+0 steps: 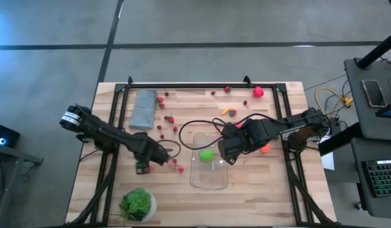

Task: Pick and placing Produce into tupperware
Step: Put the watermelon into the transparent bin

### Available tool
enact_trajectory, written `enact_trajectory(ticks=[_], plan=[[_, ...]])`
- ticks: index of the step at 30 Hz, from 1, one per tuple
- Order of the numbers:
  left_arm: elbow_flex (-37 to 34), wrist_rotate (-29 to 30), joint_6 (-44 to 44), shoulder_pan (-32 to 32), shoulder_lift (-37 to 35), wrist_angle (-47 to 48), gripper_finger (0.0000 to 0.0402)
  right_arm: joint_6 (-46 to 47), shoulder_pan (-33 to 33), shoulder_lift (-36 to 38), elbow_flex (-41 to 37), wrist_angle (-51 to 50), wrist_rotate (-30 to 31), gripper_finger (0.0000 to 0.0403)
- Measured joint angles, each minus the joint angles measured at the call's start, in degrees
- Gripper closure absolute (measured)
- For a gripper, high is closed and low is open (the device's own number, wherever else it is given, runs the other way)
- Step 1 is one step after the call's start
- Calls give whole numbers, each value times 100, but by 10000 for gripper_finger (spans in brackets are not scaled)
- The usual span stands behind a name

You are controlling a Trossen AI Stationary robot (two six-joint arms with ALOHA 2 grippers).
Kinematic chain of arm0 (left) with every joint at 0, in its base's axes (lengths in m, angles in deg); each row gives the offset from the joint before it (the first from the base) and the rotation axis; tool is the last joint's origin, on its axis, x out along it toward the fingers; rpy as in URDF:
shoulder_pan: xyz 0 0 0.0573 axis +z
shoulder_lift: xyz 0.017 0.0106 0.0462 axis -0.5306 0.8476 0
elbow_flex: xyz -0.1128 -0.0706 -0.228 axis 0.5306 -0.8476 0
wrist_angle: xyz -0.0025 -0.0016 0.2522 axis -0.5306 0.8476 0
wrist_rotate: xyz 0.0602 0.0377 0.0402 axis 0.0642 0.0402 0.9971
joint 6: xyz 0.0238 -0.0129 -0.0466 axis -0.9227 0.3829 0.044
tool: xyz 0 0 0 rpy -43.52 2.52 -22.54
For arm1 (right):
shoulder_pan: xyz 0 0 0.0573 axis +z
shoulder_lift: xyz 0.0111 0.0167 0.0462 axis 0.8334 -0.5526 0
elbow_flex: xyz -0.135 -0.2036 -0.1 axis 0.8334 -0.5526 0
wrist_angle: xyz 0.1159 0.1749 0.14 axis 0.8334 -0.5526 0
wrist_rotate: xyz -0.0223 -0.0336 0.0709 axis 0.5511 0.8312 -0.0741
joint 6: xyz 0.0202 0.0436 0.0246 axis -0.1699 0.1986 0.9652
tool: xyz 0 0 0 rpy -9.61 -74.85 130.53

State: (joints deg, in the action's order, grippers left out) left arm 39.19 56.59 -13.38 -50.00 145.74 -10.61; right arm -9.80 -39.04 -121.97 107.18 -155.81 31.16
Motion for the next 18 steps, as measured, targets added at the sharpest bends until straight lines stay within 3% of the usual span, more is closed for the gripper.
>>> enact_trajectory(ticks=[3, 8, 13, 18], plan=[[559, 557, -119, 48, -123, -487, 127, 228, 30, 48, -2, 2, 119, 74], [1196, 1155, -898, 230, -403, -2240, 127, 1386, 324, 542, -2, 2, 1159, 74], [1214, 1179, -1594, 552, -549, -4330, 127, 2637, 761, 1292, -64, 0, 1913, 74], [1164, 770, -1803, 775, -347, -4981, 127, 3283, 1151, 1844, -448, 1, 2322, 74]])
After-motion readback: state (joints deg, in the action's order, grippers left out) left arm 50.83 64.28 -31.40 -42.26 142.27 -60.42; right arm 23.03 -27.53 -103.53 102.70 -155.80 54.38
